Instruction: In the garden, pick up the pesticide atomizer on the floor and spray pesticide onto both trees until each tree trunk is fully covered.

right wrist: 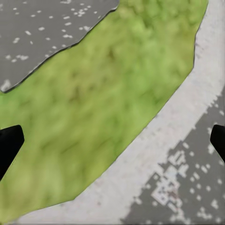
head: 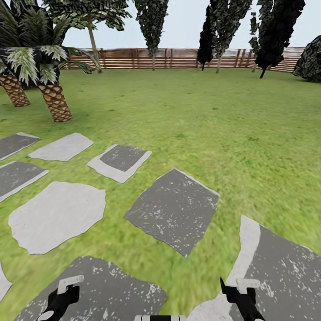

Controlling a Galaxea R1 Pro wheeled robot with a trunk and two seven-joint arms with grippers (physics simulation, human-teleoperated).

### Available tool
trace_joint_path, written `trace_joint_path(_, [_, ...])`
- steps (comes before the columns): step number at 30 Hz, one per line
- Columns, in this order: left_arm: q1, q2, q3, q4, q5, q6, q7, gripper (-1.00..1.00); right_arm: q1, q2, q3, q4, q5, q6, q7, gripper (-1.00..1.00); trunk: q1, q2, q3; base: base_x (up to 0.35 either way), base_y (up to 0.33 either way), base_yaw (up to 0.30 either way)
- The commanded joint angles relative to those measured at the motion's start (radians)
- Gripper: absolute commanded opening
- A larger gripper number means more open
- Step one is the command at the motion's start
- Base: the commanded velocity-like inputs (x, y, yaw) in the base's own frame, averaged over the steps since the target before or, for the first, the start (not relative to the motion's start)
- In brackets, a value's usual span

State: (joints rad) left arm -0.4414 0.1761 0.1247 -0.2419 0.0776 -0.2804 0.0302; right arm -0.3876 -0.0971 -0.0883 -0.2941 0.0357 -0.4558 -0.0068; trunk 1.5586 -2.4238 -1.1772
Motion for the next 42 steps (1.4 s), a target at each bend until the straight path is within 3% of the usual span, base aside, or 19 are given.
trace_joint_path(1, [0.0, 0.002, -0.002, 0.001, 0.01, -0.003, -0.002, -1.0, -0.001, 0.003, -0.003, 0.006, 0.004, -0.008, 0.0, 1.0, -0.004, 0.007, 0.003, 0.0, 0.0, -0.006])
trace_joint_path(12, [0.021, 0.005, 0.0, 0.002, 0.01, -0.005, -0.009, -1.0, -0.001, 0.008, -0.003, 0.034, 0.005, -0.015, -0.002, 1.0, -0.046, 0.084, 0.04, 0.0, 0.0, -0.062])
trace_joint_path(33, [0.041, 0.005, 0.0, 0.0, 0.011, -0.006, -0.009, -1.0, -0.001, 0.008, -0.004, 0.035, 0.004, -0.015, -0.004, 1.0, -0.127, 0.231, 0.108, 0.0, 0.0, -0.289])
trace_joint_path(42, [0.042, 0.003, 0.0, 0.0, 0.011, -0.006, -0.007, -1.0, -0.001, 0.008, -0.004, 0.035, 0.003, -0.015, -0.004, 1.0, -0.127, 0.231, 0.108, 0.0, 0.0, -0.3])
